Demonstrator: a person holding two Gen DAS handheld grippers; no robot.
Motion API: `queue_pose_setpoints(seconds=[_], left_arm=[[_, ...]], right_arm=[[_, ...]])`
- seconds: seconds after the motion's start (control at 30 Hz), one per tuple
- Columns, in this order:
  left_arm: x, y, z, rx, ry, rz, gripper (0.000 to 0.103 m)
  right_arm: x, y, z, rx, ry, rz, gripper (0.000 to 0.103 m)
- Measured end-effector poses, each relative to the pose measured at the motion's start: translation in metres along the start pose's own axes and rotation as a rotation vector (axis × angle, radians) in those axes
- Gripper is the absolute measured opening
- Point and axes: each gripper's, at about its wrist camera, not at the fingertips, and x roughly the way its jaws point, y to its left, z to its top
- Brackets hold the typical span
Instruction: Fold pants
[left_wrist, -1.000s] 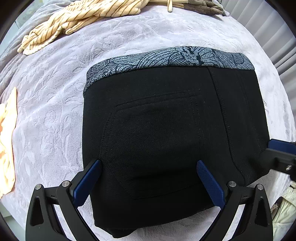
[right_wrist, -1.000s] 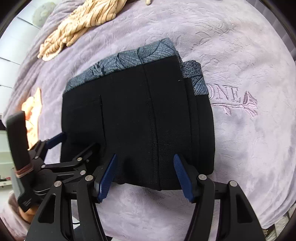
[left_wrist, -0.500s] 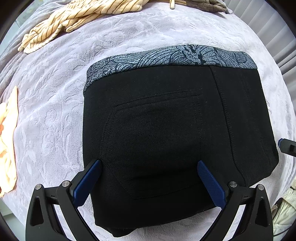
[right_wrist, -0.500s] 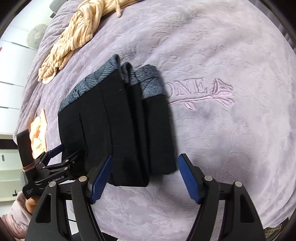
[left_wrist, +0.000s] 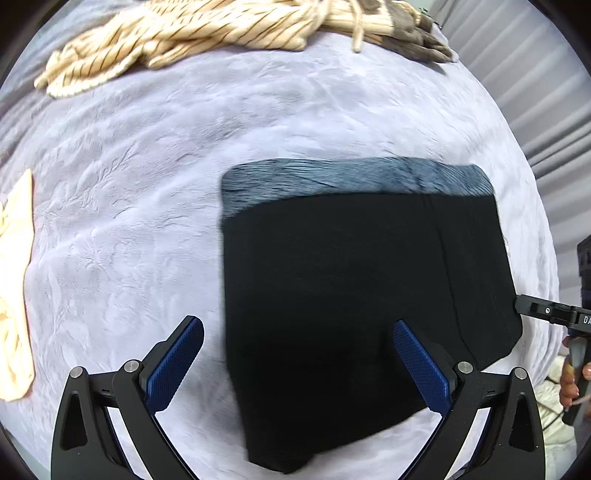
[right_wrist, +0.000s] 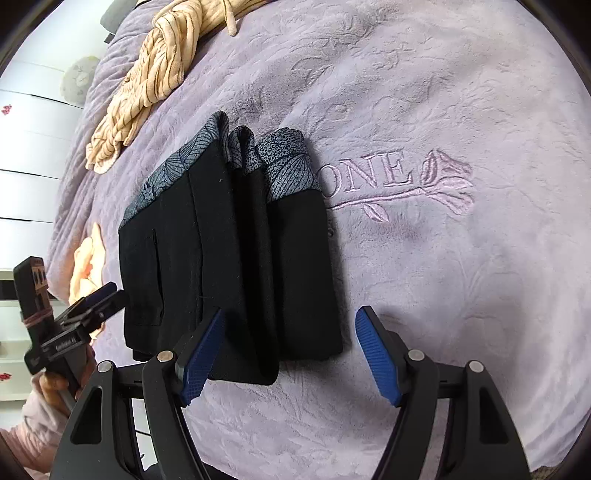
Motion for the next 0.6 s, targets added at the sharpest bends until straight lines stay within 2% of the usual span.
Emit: queue_pose_setpoints(seconds=[0.17,0.3,0.4,0.5,0.6], left_arm=[[0.02,0.03,0.008,-0.054,0.057,-0.127,0.103],[0.047,0.028,0.001,-0.083,0.095,-0.238,0.103],[0.058,0.017,0.002,-0.06,0.086,-0.271,0.103],[0.066,0.014,0.003,-0.071,0.075,-0.267,0.103],[0.061,0.013,0.0,-0.096,0.063,-0.265,0.101]], right_arm=[[0.01,-0.011,0.012,-0.008,0.036,0.133,0.081],[0.027,-0.018,0.023,-0.037,0.084,0.175,0.081],[0.043,-0.019,0.032,-0.039,0.125,0.27,0.082],[0.059,-0.014,0.041,-0.048,0.143,0.303,0.083],[0.072,-0.018,0.048,0.043,0.149,0.338,0.082]])
